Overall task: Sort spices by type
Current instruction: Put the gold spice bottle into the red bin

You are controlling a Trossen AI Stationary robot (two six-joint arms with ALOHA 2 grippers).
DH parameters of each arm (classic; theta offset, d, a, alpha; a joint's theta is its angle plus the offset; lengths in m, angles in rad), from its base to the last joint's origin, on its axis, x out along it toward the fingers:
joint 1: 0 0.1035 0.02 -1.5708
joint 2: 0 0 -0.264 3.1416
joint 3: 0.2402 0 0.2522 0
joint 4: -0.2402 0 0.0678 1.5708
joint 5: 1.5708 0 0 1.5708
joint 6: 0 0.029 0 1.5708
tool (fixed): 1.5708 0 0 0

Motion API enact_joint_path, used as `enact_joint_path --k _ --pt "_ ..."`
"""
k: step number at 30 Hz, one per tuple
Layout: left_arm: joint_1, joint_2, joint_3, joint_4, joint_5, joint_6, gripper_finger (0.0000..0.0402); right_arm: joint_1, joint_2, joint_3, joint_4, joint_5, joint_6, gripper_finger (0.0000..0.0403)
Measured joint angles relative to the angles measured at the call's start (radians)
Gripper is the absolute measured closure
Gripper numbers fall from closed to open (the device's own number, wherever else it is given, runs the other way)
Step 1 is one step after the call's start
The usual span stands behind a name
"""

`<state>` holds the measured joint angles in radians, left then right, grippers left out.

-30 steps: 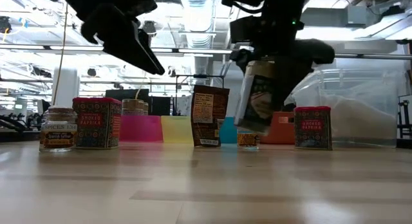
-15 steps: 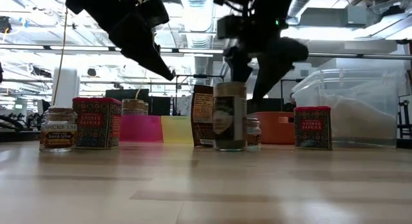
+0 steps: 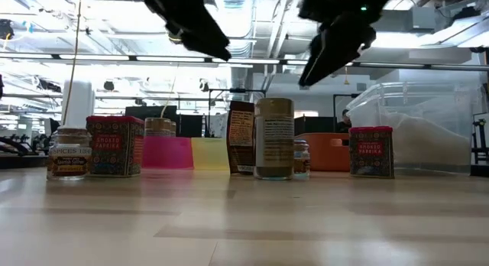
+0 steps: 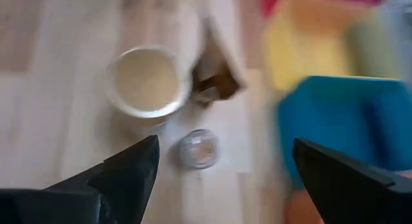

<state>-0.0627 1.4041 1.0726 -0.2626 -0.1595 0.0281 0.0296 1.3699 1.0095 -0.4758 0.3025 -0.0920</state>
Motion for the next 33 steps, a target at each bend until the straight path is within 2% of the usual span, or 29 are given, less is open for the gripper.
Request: enact_joint_path --k 4,9,13,18,25,33 --pt "-0.011 0.124 0.114 -0.050 0.005 0.050 0.0120 0.027 -0.129 -0.115 0.120 0.120 0.073 0.0019" --pt "-0.003 0.256 0.284 -0.138 0.003 0.118 0.0120 0.053 -0.232 -0.185 0.179 0.168 0.110 0.0019" --pt "0.016 0.341 0.406 -0.189 0.014 0.137 0.0120 0.057 -0.293 -0.185 0.178 0.209 0.032 0.0019" --pt "0.052 0.441 0.537 -0.322 0.105 0.117 0.0114 0.017 -0.413 -0.185 0.188 0.260 -0.090 0.0019" --pt "0.077 0.529 0.615 -0.421 0.120 0.117 0.0090 -0.070 -0.621 -0.184 0.198 0.276 -0.020 0.0019" --pt "0.093 0.530 0.616 -0.422 0.198 0.095 0.0061 -0.078 -0.725 -0.280 0.253 0.275 -0.014 0.0019"
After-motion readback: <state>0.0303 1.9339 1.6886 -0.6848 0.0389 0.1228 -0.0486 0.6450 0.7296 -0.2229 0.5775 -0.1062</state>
